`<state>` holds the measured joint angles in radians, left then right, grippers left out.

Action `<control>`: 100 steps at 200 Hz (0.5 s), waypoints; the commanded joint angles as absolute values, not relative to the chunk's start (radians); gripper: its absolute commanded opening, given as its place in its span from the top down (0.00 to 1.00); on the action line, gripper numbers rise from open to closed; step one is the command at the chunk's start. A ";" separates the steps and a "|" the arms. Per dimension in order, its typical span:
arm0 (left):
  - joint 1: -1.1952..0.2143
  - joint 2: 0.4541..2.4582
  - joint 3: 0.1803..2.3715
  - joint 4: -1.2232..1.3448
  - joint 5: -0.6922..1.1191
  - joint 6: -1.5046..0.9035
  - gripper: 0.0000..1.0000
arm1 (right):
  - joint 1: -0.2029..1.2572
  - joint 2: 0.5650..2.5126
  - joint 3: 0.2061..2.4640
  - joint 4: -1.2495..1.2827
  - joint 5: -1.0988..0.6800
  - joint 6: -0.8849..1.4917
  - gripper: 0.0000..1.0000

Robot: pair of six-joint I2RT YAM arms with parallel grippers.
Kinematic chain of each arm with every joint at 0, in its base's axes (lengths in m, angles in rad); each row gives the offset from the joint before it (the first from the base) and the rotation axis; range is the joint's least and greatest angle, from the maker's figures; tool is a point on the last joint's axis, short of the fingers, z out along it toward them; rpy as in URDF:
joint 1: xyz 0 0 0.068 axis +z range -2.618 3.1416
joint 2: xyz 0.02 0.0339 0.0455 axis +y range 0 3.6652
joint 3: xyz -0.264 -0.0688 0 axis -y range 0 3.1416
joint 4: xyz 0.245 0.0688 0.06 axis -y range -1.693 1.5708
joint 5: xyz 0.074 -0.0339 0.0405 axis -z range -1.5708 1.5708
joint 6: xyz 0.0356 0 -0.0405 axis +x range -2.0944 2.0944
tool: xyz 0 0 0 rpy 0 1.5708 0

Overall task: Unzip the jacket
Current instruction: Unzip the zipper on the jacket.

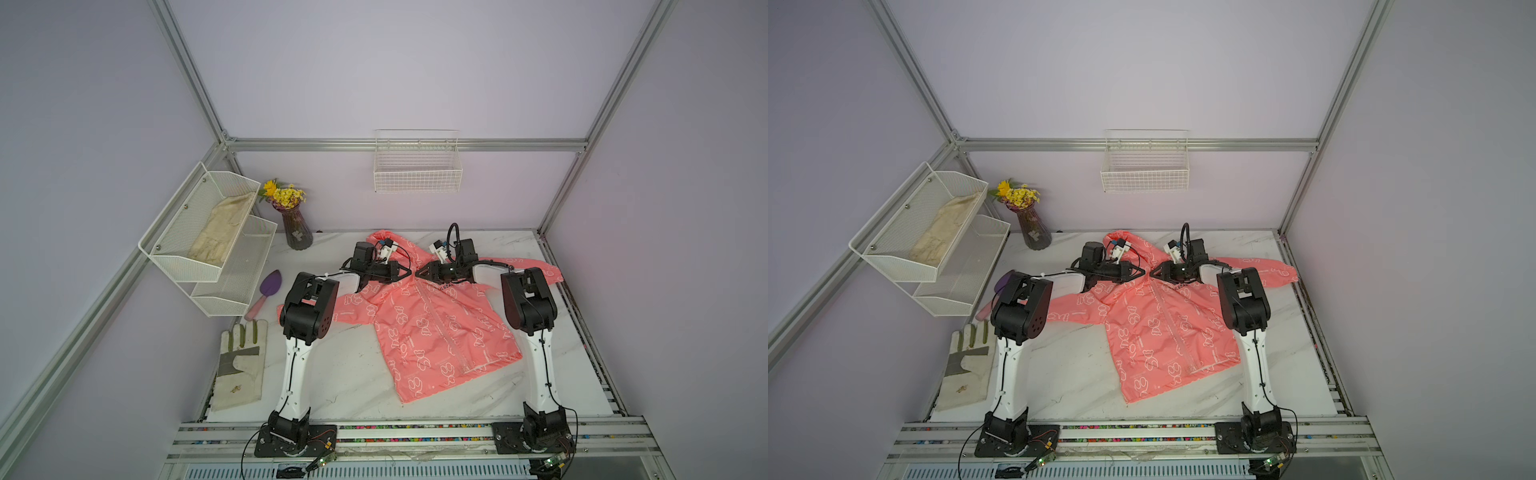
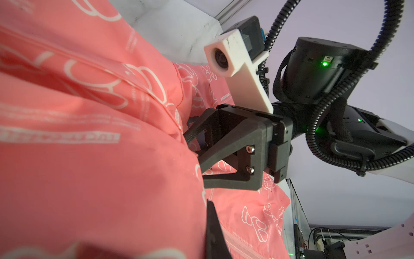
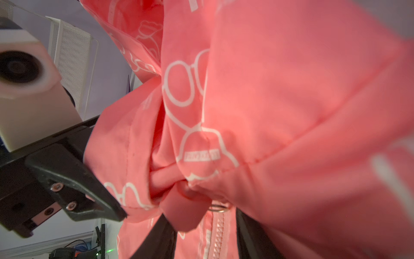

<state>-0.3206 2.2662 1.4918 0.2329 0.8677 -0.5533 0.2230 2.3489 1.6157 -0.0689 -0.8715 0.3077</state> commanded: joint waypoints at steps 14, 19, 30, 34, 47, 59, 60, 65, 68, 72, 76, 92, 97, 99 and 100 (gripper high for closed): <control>-0.318 2.223 1.491 0.231 0.901 -0.522 1.00 | 0.221 2.382 1.652 -0.049 -0.850 0.247 0.54; -0.319 2.222 1.491 0.229 0.901 -0.521 1.00 | 0.224 2.384 1.656 -0.055 -0.851 0.239 0.54; -0.319 2.223 1.493 0.226 0.900 -0.518 1.00 | 0.229 2.388 1.665 -0.075 -0.853 0.214 0.54; -0.319 2.222 1.494 0.225 0.900 -0.518 1.00 | 0.232 2.390 1.669 -0.078 -0.856 0.208 0.54; -0.319 2.225 1.496 0.222 0.900 -0.518 1.00 | 0.241 2.395 1.677 -0.091 -0.858 0.191 0.54; -0.319 2.226 1.496 0.221 0.900 -0.518 1.00 | 0.246 2.400 1.682 -0.099 -0.862 0.179 0.54; -0.319 2.226 1.496 0.221 0.900 -0.518 1.00 | 0.246 2.400 1.683 -0.099 -0.862 0.179 0.54; -0.319 2.226 1.495 0.221 0.900 -0.517 1.00 | 0.247 2.401 1.680 -0.096 -0.858 0.177 0.54; -0.319 2.223 1.495 0.220 0.900 -0.517 1.00 | 0.248 2.399 1.680 -0.096 -0.856 0.177 0.54; -0.319 2.224 1.495 0.218 0.900 -0.516 1.00 | 0.248 2.399 1.678 -0.094 -0.852 0.176 0.54; -0.319 2.222 1.495 0.216 0.899 -0.514 1.00 | 0.251 2.397 1.679 -0.095 -0.847 0.172 0.54; -0.319 2.221 1.495 0.210 0.898 -0.509 1.00 | 0.257 2.391 1.679 -0.112 -0.810 0.151 0.56; -0.319 2.221 1.496 0.208 0.896 -0.508 1.00 | 0.260 2.389 1.682 -0.122 -0.800 0.142 0.56; -0.319 2.220 1.495 0.206 0.896 -0.507 1.00 | 0.262 2.389 1.683 -0.126 -0.795 0.138 0.57; -0.319 2.220 1.495 0.207 0.896 -0.508 1.00 | 0.262 2.388 1.683 -0.128 -0.794 0.136 0.57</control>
